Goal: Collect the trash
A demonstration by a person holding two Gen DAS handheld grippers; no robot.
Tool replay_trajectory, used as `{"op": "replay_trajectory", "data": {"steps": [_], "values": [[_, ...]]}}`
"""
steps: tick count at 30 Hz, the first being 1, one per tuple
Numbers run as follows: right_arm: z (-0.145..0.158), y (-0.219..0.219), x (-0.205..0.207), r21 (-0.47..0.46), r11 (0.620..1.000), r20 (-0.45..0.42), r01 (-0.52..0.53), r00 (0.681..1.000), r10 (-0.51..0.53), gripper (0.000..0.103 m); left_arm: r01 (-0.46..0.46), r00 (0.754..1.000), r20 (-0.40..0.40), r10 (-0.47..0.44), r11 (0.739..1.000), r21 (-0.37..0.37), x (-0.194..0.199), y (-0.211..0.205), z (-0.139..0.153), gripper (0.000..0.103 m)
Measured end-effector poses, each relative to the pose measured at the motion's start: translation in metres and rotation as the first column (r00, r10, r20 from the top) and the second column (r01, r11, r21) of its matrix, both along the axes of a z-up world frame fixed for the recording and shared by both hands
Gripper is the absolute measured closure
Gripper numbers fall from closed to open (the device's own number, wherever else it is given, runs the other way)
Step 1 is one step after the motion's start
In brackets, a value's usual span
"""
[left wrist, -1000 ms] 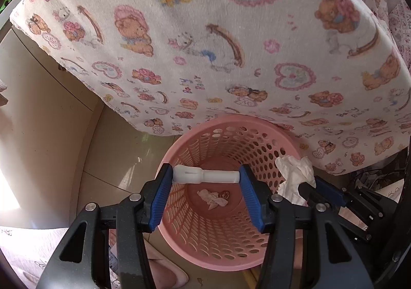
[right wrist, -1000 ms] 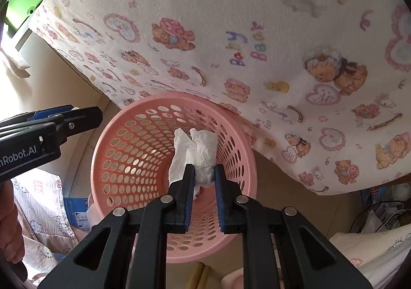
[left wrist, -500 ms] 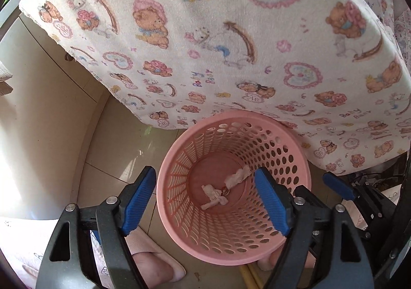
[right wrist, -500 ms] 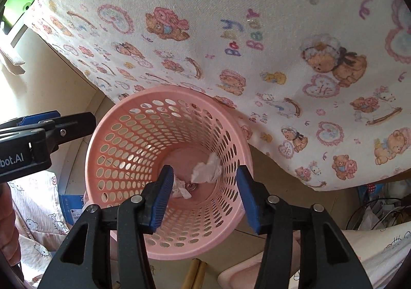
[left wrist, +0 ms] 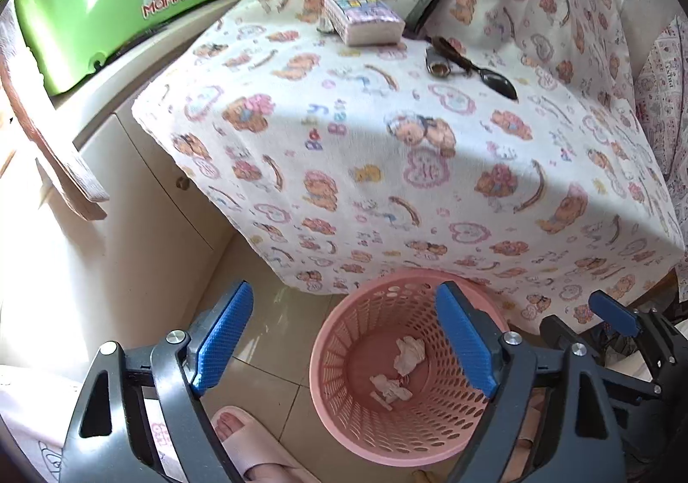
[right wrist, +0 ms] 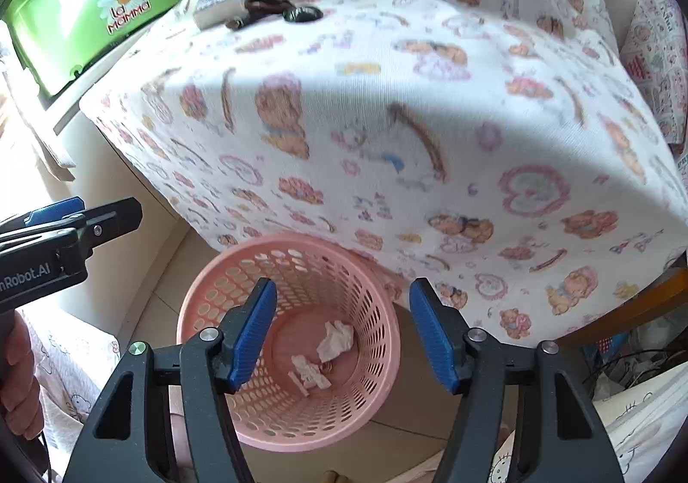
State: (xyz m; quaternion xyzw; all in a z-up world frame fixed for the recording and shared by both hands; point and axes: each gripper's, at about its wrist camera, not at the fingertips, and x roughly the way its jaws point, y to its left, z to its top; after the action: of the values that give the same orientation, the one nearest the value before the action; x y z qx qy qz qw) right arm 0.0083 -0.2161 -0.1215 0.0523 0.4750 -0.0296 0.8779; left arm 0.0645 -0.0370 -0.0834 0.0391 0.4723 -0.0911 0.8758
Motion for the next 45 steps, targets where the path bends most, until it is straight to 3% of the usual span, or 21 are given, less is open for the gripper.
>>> {"op": "replay_trajectory", "data": {"steps": [8,19,29,36,45], "values": [[0.037,-0.002,-0.012,-0.033,0.999,0.125,0.022,0.992,-0.018,0.028,-0.025,0.993,0.114,0.026,1.000,-0.007,-0.006,0.008,0.024,0.007],[0.064,-0.013,-0.026,-0.009,0.997,0.241,0.072,0.968,-0.068,0.026,-0.036,0.977,0.212,0.033,0.999,0.009,-0.014,0.009,0.043,0.004],[0.087,-0.017,-0.017,-0.034,0.998,0.292,0.059,0.955,-0.047,0.026,-0.047,0.969,0.242,0.047,0.999,-0.006,0.001,0.009,0.064,0.003],[0.122,-0.030,0.004,-0.062,0.997,0.355,0.048,0.935,-0.023,0.021,-0.070,0.955,0.288,0.068,0.998,-0.004,0.018,0.014,0.093,0.002],[0.140,-0.049,0.027,-0.106,0.992,0.405,0.069,0.914,-0.021,0.021,-0.061,0.966,0.248,0.066,0.998,-0.028,0.038,0.009,0.101,0.002]]}}
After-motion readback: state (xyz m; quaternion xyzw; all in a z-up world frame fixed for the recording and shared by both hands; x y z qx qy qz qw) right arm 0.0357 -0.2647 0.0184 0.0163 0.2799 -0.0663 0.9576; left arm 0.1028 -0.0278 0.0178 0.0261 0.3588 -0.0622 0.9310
